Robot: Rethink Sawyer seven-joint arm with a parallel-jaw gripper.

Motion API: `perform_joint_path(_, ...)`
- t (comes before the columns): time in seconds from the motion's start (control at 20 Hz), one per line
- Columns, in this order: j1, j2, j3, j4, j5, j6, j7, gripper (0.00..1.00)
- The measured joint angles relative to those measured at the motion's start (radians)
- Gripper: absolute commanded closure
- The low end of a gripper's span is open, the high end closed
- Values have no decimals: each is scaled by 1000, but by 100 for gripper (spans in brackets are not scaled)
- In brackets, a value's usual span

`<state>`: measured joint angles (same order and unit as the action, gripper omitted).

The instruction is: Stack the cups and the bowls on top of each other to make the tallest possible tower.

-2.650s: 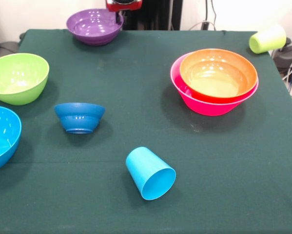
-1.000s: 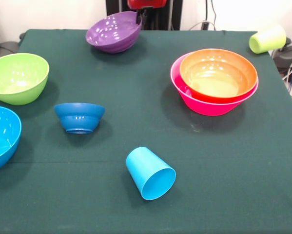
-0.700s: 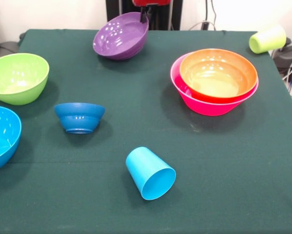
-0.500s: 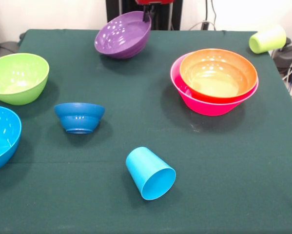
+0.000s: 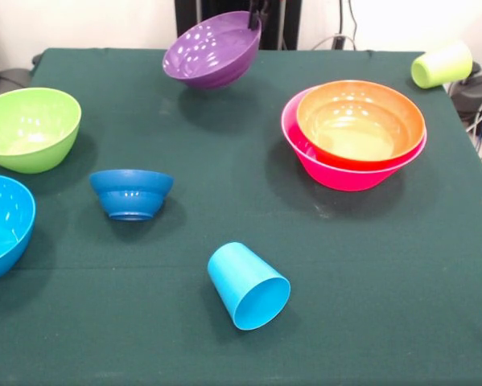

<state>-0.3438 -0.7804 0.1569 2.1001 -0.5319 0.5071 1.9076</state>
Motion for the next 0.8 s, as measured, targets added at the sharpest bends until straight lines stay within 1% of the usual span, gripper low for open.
perform_joint_path(0.3,12,-27,0,0,48,47,0,100)
perform_joint_path(0.35,21,-36,0,0,68,69,0,100)
perform_joint_path(0.5,42,-49,3,0,98,99,0,100)
perform_joint_path(0.6,51,-56,5,0,110,111,0,100)
perform_joint_path(0.8,80,-82,18,1,160,135,0,100)
